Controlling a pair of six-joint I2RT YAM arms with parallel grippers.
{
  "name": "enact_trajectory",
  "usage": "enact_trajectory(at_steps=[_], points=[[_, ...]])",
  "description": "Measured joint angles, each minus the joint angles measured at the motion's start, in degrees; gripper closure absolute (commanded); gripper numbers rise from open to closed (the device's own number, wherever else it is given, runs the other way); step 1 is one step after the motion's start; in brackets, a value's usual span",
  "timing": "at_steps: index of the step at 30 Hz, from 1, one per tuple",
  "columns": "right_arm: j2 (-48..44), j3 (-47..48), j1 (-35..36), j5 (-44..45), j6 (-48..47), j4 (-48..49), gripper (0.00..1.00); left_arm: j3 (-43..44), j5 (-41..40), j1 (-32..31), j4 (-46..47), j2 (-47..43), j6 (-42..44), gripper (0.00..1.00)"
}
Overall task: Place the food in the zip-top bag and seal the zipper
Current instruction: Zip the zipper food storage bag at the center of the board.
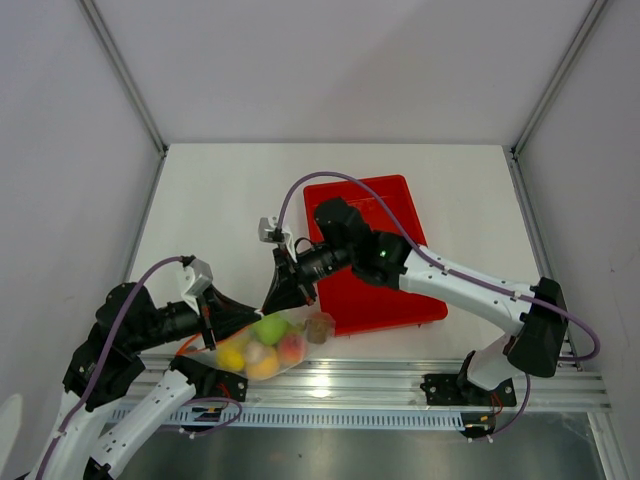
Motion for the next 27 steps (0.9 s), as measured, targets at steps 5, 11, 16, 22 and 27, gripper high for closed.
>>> enact_trajectory(at_steps=[5, 11, 16, 22, 27], points=[[-0.68, -0.57, -0.17, 2.14, 0.02, -0.24, 1.00, 0.00, -1.03, 0.00, -0.35, 0.00, -0.02, 0.99], [-4.02, -3.10, -1.90, 4.15, 0.04, 0.11, 1.00, 0.15, -1.33, 0.00, -0.46, 0.02, -0.02, 0.99], [-7.04, -4.70, -4.02, 5.31, 0.00, -0.44, 1.00, 0.68, -1.33, 0.00, -0.55, -0.09, -0.02, 1.00], [-10.49, -7.06, -6.05, 6.08, 0.02, -1.03, 1.00, 0.74, -1.31, 0.00, -0.81, -0.17, -0.02, 0.99], [-13.16, -9.38, -7.72, 6.93, 0.24, -1.18, 1.00, 1.01, -1.31, 0.00, -1.40, -0.52, -0.02, 0.99]])
